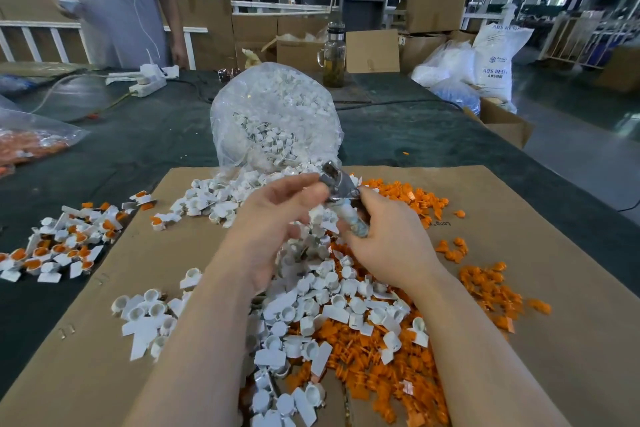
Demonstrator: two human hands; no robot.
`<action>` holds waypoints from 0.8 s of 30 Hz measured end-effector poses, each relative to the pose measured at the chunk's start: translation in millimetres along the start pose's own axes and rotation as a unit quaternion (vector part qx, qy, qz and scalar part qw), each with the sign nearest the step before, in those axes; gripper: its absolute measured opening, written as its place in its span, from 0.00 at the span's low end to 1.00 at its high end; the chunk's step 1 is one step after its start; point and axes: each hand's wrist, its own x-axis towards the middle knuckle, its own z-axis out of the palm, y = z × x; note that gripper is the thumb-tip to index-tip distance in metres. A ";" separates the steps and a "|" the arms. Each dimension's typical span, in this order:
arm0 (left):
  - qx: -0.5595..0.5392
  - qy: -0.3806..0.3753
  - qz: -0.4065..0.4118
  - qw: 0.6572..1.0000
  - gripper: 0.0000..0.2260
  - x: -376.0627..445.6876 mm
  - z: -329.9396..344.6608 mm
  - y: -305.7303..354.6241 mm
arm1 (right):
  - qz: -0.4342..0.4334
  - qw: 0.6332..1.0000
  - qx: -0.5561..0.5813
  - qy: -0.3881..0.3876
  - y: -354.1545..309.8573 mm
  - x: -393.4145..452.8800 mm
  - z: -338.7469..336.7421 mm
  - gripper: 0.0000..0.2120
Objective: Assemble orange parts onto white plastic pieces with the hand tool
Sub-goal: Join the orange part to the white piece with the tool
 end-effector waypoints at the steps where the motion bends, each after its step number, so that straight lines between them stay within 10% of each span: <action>1: 0.003 -0.019 0.013 1.000 0.20 -1.6 5.7 -2.4 | -0.008 1.000 -0.004 -0.003 -0.9 -0.1 0.0 0.06; 15: -0.071 0.142 0.071 0.985 0.07 4.6 8.9 -8.3 | 0.001 0.989 -0.143 -0.045 8.1 -2.1 -3.1 0.33; 24: 0.199 0.167 0.106 0.960 0.16 9.5 1.1 -14.2 | 0.152 0.987 -0.040 0.046 18.0 -0.3 -2.6 0.05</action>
